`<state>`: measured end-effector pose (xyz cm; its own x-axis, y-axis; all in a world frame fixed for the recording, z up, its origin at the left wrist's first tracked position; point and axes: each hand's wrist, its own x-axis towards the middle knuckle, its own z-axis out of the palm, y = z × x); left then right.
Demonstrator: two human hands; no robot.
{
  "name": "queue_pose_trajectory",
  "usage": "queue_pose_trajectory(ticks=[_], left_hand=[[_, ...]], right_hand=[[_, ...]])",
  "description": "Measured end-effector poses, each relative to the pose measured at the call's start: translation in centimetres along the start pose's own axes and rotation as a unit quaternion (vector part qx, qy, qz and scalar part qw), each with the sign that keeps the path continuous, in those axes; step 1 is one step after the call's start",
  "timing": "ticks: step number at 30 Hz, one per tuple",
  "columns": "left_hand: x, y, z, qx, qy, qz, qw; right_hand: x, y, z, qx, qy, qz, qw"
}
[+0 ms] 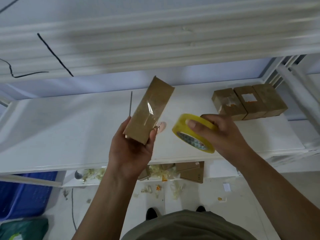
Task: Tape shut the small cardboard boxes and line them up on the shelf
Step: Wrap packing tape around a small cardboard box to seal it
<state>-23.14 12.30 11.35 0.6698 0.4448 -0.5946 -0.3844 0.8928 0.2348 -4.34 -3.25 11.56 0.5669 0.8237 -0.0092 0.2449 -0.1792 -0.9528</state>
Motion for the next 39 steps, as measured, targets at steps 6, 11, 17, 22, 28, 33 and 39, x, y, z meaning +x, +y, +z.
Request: queue_pose_trajectory(ticks=[6, 11, 17, 22, 28, 33, 39], left_hand=[[-1.0, -2.3, -0.1, -0.081, -0.092, -0.218, 0.968], [-0.2, -1.7, -0.9, 0.073, -0.09, -0.181, 0.977], [1.0, -3.1, -1.0, 0.375, 0.057, 0.191, 0.905], [0.8, -2.3, -0.9, 0.566, 0.002, 0.23, 0.792], [0.9, -2.2, -0.7, 0.56, 0.025, 0.322, 0.763], [1.2, -0.7, -1.7, 0.429, 0.061, 0.297, 0.851], [1.9, -1.3, -1.5, 0.335, 0.144, 0.253, 0.896]], right_hand=[[0.2, 0.0, 0.3, -0.033, 0.002, 0.031, 0.999], [0.1, 0.2, 0.9, -0.076, 0.014, 0.035, 0.996], [0.4, 1.6, 2.0, -0.094, 0.061, 0.075, 0.991], [0.6, 1.9, 2.1, -0.134, 0.068, 0.068, 0.986], [0.3, 0.9, 0.8, -0.094, 0.002, 0.034, 0.995], [0.3, 1.1, -1.4, 0.123, -0.122, -0.025, 0.985], [0.3, 1.3, -0.2, 0.153, -0.057, -0.048, 0.985]])
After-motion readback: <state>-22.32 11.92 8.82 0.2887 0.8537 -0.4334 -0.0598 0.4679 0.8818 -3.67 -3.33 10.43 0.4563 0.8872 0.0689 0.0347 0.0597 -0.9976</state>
